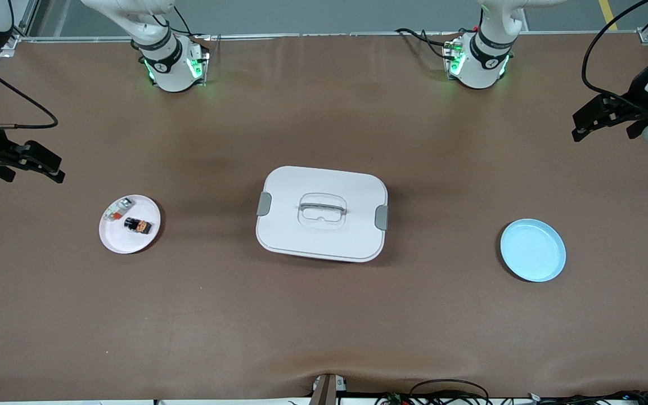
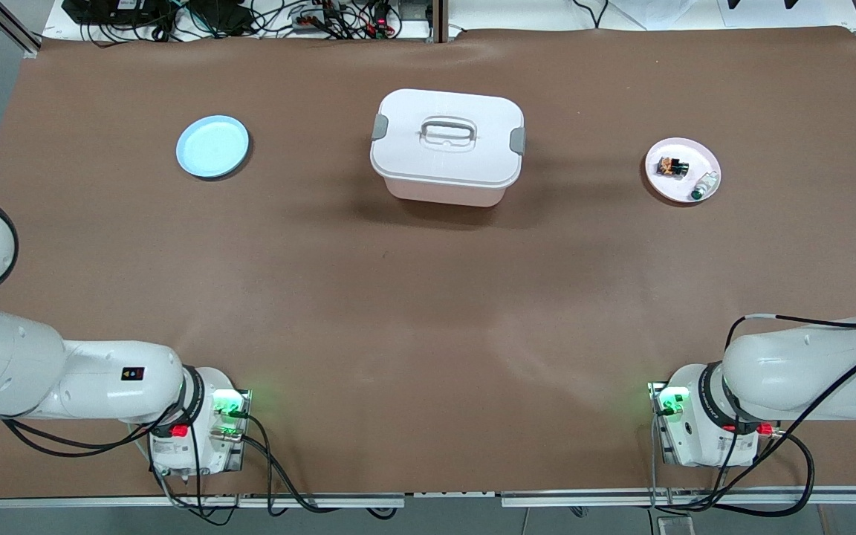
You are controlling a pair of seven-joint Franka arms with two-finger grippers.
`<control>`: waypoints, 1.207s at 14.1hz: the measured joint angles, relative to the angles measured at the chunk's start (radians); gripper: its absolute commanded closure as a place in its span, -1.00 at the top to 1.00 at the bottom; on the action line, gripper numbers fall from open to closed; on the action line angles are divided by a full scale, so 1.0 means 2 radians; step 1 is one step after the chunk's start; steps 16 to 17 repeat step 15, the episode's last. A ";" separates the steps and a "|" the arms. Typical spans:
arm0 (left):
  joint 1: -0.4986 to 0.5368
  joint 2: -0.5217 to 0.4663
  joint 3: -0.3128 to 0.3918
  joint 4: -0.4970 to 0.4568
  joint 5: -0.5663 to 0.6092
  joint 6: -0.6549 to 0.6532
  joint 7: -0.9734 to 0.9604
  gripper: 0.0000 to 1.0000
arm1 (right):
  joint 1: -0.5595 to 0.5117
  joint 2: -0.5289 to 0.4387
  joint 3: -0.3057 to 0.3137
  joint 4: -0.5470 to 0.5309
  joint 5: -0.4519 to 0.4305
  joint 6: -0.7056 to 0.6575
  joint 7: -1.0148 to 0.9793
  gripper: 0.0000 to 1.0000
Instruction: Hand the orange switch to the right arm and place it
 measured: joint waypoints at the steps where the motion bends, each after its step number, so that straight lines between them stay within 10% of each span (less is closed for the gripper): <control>1: 0.000 0.000 0.000 0.000 0.000 -0.001 0.000 1.00 | 0.000 0.000 0.000 0.000 0.000 0.000 0.000 1.00; 17: 0.000 0.000 0.000 0.006 0.000 -0.015 0.000 1.00 | 0.000 0.000 -0.002 0.003 0.000 0.000 0.000 1.00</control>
